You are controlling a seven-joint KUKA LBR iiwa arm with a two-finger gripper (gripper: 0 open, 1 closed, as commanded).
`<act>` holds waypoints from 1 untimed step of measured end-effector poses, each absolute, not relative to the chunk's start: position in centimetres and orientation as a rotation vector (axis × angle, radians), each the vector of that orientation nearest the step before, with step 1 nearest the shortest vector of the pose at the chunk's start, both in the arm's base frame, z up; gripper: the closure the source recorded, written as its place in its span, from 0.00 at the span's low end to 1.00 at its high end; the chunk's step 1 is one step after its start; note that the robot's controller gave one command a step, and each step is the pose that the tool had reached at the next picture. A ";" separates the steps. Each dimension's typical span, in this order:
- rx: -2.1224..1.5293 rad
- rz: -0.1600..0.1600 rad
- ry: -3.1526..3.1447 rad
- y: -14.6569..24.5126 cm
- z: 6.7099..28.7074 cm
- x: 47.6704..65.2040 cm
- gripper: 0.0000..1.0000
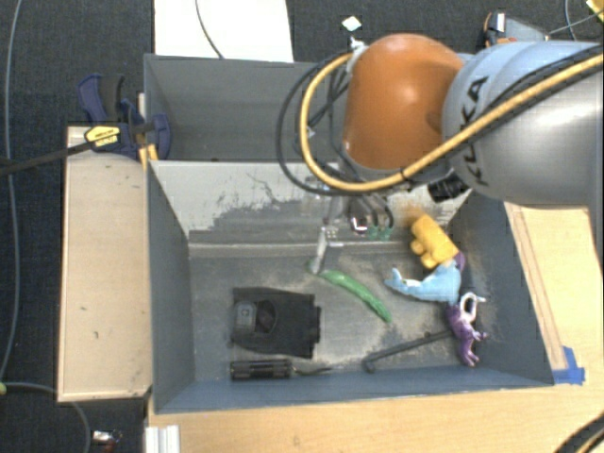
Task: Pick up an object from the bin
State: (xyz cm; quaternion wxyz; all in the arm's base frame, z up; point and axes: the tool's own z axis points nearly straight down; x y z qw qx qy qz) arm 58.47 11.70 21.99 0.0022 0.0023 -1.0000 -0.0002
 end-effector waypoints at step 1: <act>0.000 -0.002 -3.145 11.6 22.5 58.6 0.00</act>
Offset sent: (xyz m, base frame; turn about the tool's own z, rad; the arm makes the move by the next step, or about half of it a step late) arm -0.0452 0.0424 -0.1499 0.1789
